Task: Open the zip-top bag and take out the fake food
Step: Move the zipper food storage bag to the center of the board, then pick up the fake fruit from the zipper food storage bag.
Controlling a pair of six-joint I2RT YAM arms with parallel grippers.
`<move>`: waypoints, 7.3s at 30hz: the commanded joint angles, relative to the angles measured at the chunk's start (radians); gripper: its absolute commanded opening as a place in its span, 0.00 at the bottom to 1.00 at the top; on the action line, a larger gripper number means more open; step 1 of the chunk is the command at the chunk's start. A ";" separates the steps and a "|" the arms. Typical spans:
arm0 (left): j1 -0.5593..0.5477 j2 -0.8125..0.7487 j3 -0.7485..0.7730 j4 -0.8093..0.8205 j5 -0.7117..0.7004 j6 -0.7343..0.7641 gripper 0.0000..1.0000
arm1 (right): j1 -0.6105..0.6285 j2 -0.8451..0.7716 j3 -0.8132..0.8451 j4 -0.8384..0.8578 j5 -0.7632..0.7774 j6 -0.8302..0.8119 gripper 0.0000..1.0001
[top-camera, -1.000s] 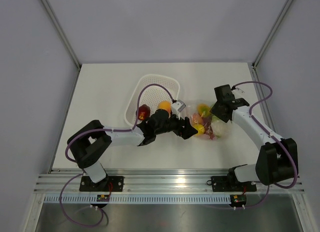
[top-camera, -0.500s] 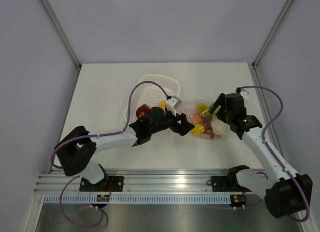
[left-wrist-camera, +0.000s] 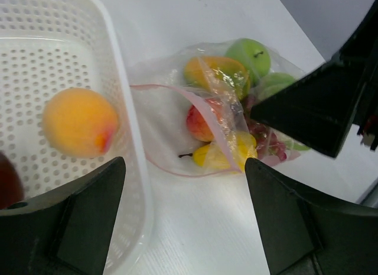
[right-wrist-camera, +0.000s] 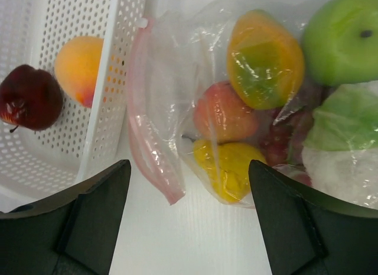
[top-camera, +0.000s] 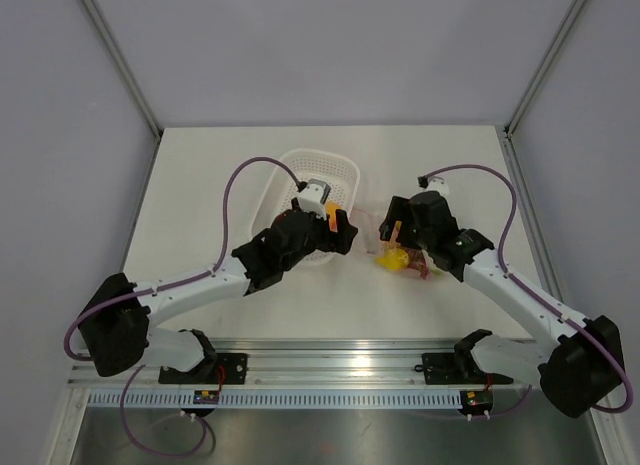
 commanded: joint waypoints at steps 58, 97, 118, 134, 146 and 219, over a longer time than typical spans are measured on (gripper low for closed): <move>0.177 -0.237 -0.097 -0.088 -0.124 -0.081 0.80 | 0.295 0.515 0.373 -0.094 0.467 -0.186 0.52; 0.005 0.245 -0.065 0.491 0.178 0.150 0.67 | 0.297 0.133 0.127 0.007 0.392 -0.094 0.00; -0.082 0.421 0.001 0.662 0.089 0.135 0.68 | 0.295 0.006 0.051 0.048 0.404 -0.048 0.00; -0.084 0.558 0.077 0.639 0.118 0.101 0.75 | 0.295 -0.031 0.012 0.087 0.386 -0.021 0.00; -0.082 0.634 0.116 0.630 0.177 0.067 0.75 | 0.295 -0.076 -0.023 0.122 0.379 -0.001 0.00; 0.033 0.116 0.161 -0.044 0.094 0.181 0.33 | 0.188 0.070 0.015 0.005 0.464 0.171 0.00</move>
